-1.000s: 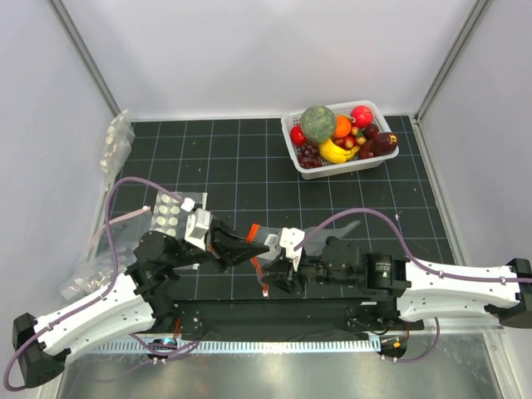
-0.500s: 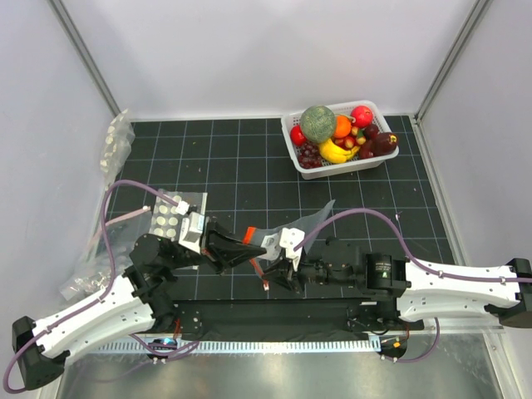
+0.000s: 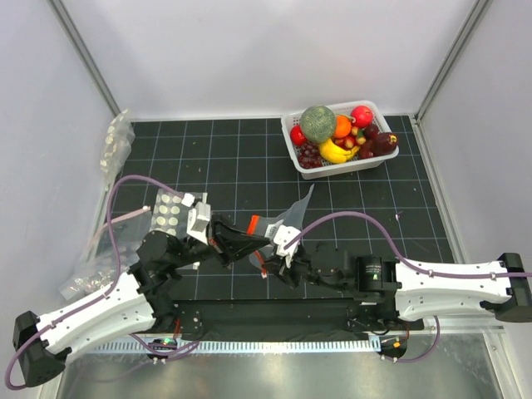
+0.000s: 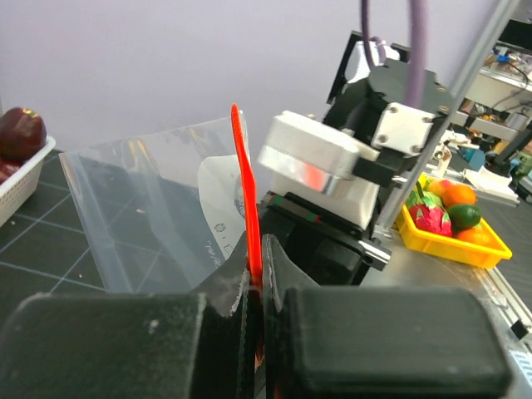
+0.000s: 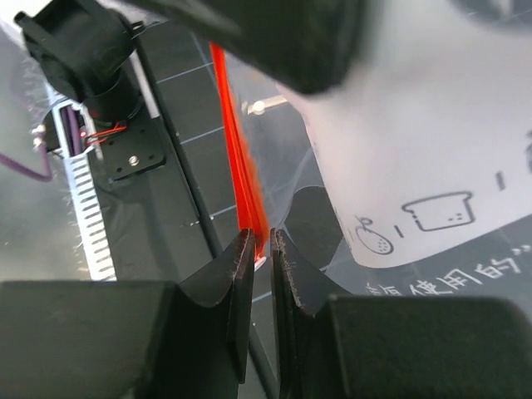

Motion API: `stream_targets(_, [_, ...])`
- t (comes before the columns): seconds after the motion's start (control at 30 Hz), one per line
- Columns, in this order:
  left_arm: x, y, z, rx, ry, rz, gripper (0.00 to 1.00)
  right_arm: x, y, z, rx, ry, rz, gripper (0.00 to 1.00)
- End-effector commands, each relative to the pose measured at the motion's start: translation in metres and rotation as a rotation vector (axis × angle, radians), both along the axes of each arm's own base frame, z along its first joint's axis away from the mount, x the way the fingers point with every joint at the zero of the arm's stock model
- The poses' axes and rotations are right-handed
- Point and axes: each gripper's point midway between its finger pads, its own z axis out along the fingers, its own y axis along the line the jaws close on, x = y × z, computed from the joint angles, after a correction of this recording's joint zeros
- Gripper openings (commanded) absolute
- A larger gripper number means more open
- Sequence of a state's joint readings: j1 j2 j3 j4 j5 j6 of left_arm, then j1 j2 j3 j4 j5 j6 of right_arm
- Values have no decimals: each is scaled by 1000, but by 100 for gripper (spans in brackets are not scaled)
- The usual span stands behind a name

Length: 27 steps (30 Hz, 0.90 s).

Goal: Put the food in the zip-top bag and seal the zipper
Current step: Open the zipper of the food storage bag.

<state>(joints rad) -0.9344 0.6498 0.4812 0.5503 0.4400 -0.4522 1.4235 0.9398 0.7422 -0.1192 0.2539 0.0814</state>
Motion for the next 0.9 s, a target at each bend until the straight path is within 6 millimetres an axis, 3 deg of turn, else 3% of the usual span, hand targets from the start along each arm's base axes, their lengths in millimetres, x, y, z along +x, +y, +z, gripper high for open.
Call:
stream_targets(0.0, [12, 1, 11, -55, 30, 52, 0, 14, 2, 32, 105, -52, -87, 20])
stream_targets(0.17, [29, 4, 3, -72, 79, 141, 0, 22, -5, 35, 122, -75, -148, 21])
stream_targets(0.37, [35, 9, 2, -91, 99, 178, 0, 30, -8, 30, 105, -89, -206, 22])
stream_targets(0.4, [36, 9, 1, -92, 101, 184, 1, 32, -5, 36, 131, -91, -216, 22])
stream_targets(0.87, [43, 12, -4, -89, 118, 229, 0, 29, 7, 28, 103, -99, -210, 27])
